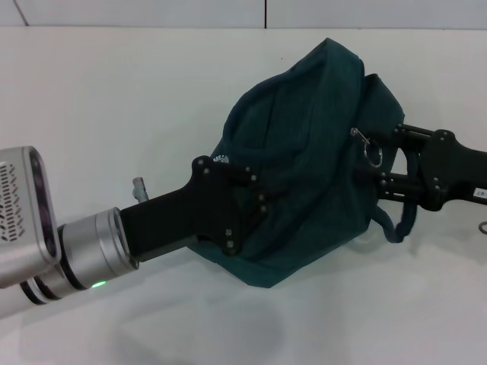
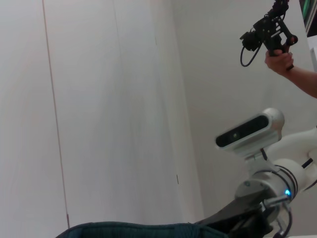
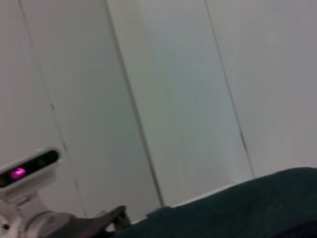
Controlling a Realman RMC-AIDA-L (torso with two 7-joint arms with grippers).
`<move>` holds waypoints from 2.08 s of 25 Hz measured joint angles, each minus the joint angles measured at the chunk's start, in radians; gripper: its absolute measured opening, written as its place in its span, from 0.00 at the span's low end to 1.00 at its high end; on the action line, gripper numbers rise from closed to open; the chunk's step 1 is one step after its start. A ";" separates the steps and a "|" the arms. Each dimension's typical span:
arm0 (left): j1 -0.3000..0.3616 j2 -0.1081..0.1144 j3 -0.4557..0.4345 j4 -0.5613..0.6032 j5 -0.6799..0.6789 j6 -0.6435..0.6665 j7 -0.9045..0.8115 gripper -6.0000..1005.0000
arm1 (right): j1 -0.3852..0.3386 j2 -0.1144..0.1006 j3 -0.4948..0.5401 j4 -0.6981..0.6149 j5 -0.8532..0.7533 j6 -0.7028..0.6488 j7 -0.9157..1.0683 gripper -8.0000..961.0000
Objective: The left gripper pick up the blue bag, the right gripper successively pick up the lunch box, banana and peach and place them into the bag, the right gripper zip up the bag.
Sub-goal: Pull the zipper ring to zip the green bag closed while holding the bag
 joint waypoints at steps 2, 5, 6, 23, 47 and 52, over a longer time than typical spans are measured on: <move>0.000 0.000 0.000 0.000 0.000 -0.002 0.000 0.05 | -0.004 -0.007 0.002 0.000 0.001 -0.028 0.005 0.75; 0.000 -0.001 0.000 0.000 0.000 -0.002 0.000 0.05 | -0.009 -0.019 0.009 0.005 0.003 -0.067 0.018 0.76; 0.000 -0.001 0.000 0.000 0.000 -0.002 0.000 0.05 | -0.011 -0.022 0.018 0.011 0.003 -0.077 0.022 0.76; 0.002 -0.002 0.000 -0.002 0.000 -0.005 0.000 0.05 | -0.005 -0.015 0.061 0.066 0.004 -0.114 0.037 0.59; 0.003 -0.004 0.013 -0.003 0.001 -0.002 0.000 0.05 | 0.045 -0.020 0.163 0.166 -0.037 -0.077 0.210 0.56; 0.001 -0.005 0.015 -0.003 0.002 -0.001 0.000 0.05 | 0.067 -0.019 0.163 0.168 -0.077 -0.095 0.240 0.54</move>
